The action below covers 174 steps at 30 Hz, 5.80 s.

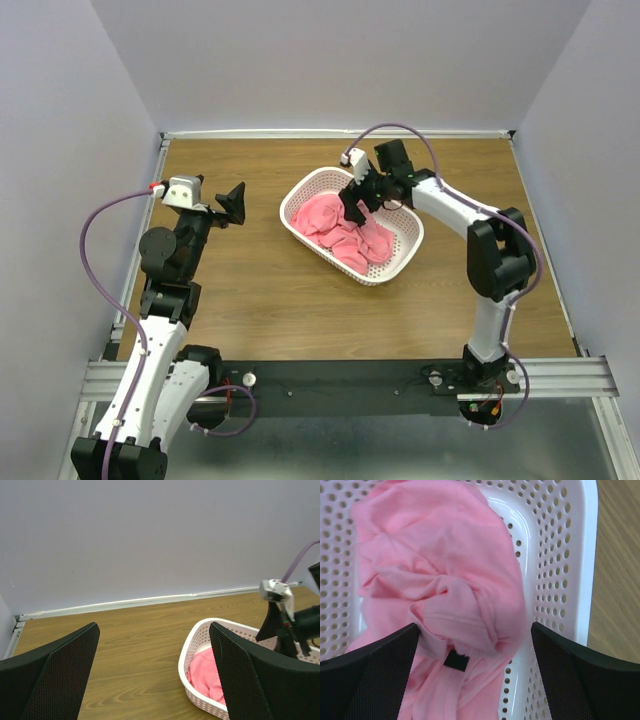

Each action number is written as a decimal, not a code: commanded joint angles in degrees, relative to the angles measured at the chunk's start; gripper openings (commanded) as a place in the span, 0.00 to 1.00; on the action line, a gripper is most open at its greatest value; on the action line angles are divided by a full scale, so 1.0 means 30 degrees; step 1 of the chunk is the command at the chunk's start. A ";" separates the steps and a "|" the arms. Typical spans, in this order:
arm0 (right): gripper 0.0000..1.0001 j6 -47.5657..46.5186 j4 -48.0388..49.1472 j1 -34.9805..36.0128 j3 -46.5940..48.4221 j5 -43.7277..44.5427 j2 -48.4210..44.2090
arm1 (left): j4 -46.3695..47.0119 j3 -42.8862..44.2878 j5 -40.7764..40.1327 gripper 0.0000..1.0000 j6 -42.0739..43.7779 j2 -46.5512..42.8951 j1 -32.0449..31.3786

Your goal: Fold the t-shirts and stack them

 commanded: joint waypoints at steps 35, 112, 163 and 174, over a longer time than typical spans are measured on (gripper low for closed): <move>0.01 0.5607 -0.1621 -0.0155 0.7965 0.2441 -0.7961 | 0.1316 -0.1603 0.4702 0.84 -1.1672 0.3547 -0.2795; 0.01 0.6694 -0.0333 -0.3526 0.4658 0.0952 -1.1748 | -0.9730 1.1807 -1.0833 0.00 0.5355 1.7164 0.2235; 1.00 0.3676 -0.0040 -0.5399 -0.5301 -0.0072 -0.8759 | -0.2082 0.1496 0.2830 0.89 -0.3802 0.5211 -0.4270; 0.95 0.3062 -0.0069 -0.6221 -0.7912 -0.5642 -0.6798 | -0.2377 0.6470 -0.4356 0.82 -0.3077 1.6402 -1.0272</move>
